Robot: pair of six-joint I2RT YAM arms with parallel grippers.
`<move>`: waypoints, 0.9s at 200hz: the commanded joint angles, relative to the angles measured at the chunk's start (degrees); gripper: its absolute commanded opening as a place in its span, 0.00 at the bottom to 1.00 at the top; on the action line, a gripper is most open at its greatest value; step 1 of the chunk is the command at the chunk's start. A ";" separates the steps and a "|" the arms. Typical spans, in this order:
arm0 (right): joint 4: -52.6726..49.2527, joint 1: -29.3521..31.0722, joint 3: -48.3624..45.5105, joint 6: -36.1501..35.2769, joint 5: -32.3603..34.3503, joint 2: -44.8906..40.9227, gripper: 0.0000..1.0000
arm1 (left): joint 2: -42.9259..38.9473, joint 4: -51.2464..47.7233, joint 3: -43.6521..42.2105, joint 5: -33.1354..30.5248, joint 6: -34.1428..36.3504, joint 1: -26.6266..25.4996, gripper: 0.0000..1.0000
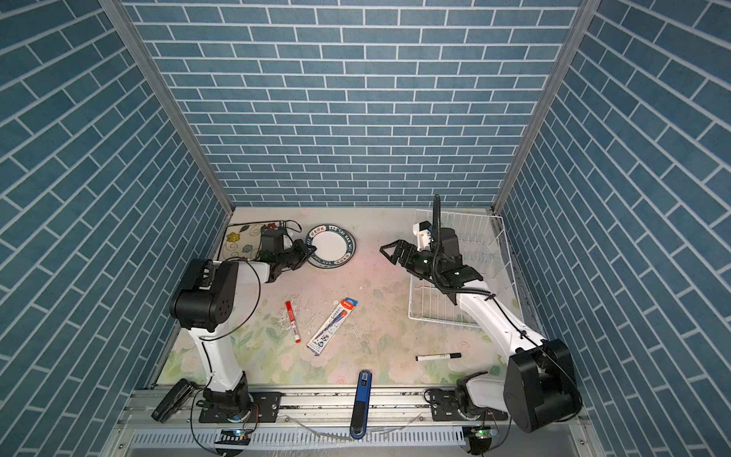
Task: Unload the plates from the dish rack
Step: 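Lower the green-rimmed plate onto the sunburst plate with the left gripper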
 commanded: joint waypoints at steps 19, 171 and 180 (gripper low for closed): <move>-0.87 -0.34 0.14 -3.08 1.60 -2.06 0.99 | 0.46 0.53 1.66 -0.58 1.05 -0.14 0.12; -2.48 -0.65 0.19 -3.77 2.06 -3.49 0.99 | 0.00 -3.95 3.35 -0.27 1.97 -0.22 0.41; -2.55 -0.69 0.17 -3.77 2.21 -3.52 0.99 | -0.22 -5.79 3.84 -0.72 2.96 -0.31 0.46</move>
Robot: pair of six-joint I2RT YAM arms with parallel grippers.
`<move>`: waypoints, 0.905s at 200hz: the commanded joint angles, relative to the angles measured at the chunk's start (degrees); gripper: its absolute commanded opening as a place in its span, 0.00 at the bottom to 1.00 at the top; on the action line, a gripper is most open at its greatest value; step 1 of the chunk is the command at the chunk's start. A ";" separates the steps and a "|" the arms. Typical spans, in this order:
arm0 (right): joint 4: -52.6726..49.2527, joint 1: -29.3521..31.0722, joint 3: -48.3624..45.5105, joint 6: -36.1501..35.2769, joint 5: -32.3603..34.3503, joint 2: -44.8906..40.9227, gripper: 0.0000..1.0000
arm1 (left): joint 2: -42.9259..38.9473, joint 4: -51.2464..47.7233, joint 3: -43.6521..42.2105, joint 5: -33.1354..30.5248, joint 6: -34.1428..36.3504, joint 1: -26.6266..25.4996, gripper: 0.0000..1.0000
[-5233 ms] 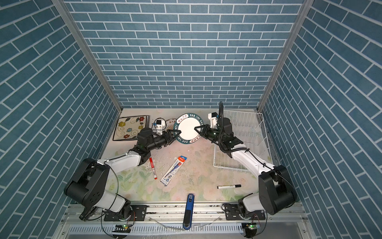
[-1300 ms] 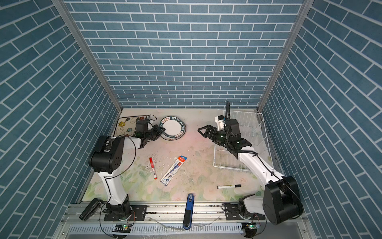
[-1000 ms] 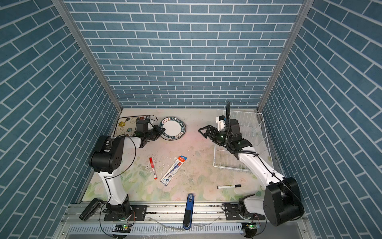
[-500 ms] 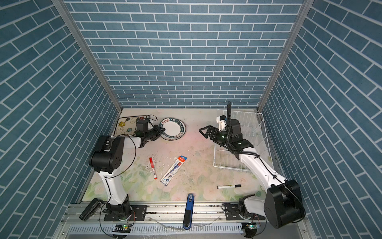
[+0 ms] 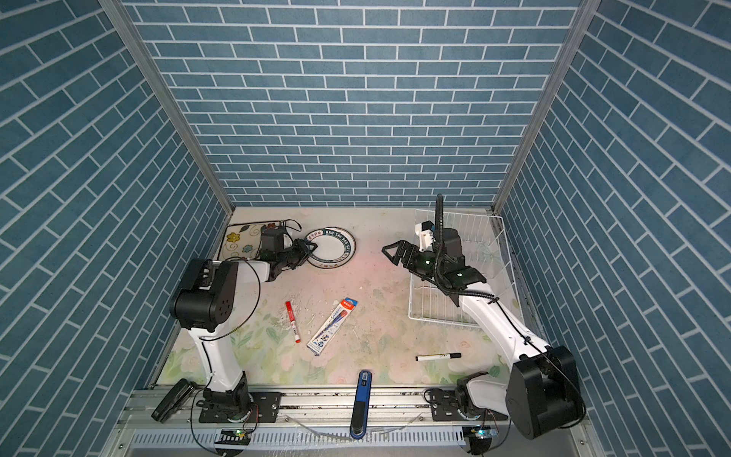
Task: Unload the plates from the dish rack
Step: 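Lower the green-rimmed plate onto the sunburst plate with the left gripper, then open the left gripper and lift it off the stacked plates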
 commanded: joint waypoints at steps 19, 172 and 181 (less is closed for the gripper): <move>-0.60 -0.30 0.18 -2.33 1.25 -1.74 0.99 | -0.68 -5.86 3.17 -0.66 3.84 -0.49 0.54; -6.59 -0.47 0.44 -5.63 4.39 -6.37 0.99 | 1.03 -33.48 16.52 -6.36 18.84 -1.52 0.80; -6.95 -0.45 0.36 -5.96 4.71 -7.02 0.99 | 1.43 -36.23 18.25 -7.42 20.70 -2.07 0.81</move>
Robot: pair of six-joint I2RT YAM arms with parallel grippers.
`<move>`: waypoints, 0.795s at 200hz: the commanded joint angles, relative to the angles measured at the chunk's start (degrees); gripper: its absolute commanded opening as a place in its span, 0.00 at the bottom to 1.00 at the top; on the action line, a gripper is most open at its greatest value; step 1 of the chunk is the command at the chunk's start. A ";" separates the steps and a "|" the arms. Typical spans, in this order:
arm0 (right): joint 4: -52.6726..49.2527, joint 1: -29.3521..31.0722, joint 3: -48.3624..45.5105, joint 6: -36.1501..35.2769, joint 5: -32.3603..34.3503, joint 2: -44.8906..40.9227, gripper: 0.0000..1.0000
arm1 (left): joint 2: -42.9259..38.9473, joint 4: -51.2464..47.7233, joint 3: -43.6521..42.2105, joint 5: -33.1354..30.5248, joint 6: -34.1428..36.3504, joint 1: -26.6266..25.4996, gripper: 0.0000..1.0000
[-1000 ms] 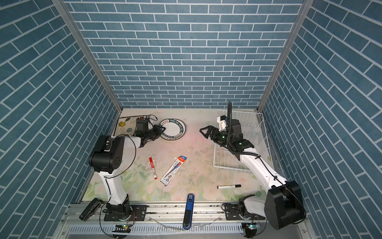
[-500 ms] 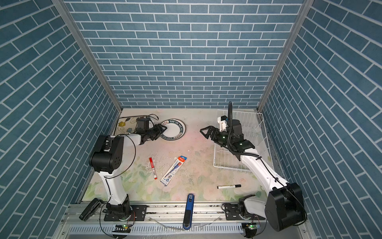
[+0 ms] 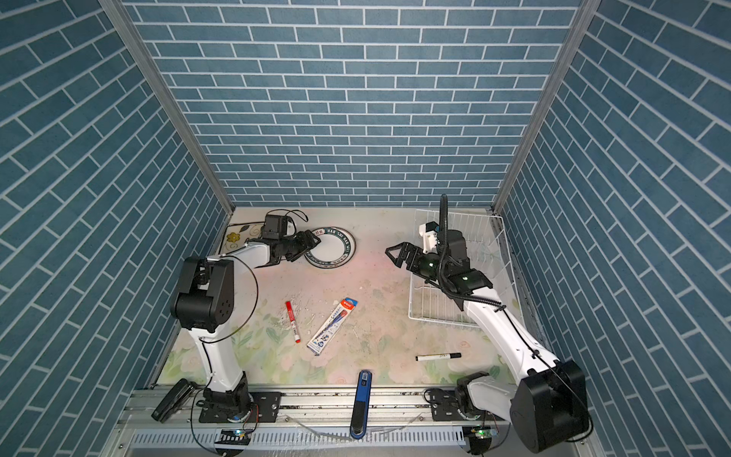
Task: Unload the plates from the dish rack
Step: 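Open the left gripper and lift it off the stacked plates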
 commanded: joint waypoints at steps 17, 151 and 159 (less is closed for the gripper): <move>-2.90 -0.19 0.27 -4.01 2.43 -3.34 0.99 | 2.22 -12.99 6.70 -5.91 8.62 -2.30 0.83; -6.86 -0.37 -0.82 -5.48 6.04 -7.93 0.99 | -6.99 -11.27 1.44 -12.30 10.06 -2.54 0.88; -7.02 -0.44 -1.01 -5.37 6.22 -8.16 0.99 | -8.48 -11.13 0.87 -12.64 10.47 -2.54 0.88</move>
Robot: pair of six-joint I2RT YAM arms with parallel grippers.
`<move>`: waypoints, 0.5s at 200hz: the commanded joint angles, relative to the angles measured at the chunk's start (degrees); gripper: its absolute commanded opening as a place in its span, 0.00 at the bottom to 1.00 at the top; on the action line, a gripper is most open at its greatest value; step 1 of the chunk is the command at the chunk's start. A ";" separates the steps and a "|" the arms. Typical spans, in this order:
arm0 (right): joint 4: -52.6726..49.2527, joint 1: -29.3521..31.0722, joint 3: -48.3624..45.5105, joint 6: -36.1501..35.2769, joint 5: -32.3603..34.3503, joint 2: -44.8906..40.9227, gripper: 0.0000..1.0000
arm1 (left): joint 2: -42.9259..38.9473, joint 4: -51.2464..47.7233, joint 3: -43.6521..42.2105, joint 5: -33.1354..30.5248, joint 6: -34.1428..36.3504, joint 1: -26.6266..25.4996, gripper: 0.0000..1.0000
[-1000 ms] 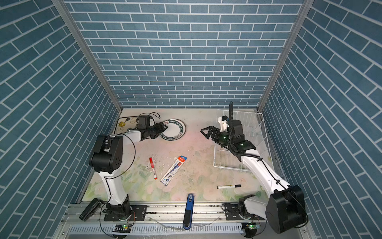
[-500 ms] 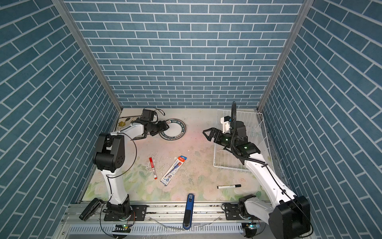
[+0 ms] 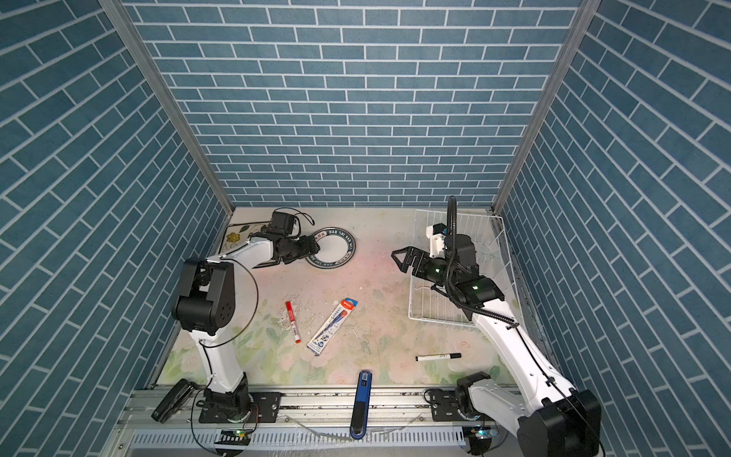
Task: Unload the plates from the dish rack
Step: 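Open the left gripper and lift it off the stacked plates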
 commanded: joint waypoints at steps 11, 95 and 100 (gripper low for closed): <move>-1.51 -0.25 -1.18 -2.00 2.52 -2.02 0.99 | -6.97 2.07 -2.38 -2.69 2.20 0.02 0.90; 2.17 -0.33 -7.80 -4.50 10.63 -8.83 0.99 | -22.33 12.66 -14.03 -6.17 3.92 0.03 1.00; 3.18 -0.28 -8.77 -4.13 11.71 -9.50 0.99 | -23.59 13.78 -15.13 -6.44 4.27 0.02 1.00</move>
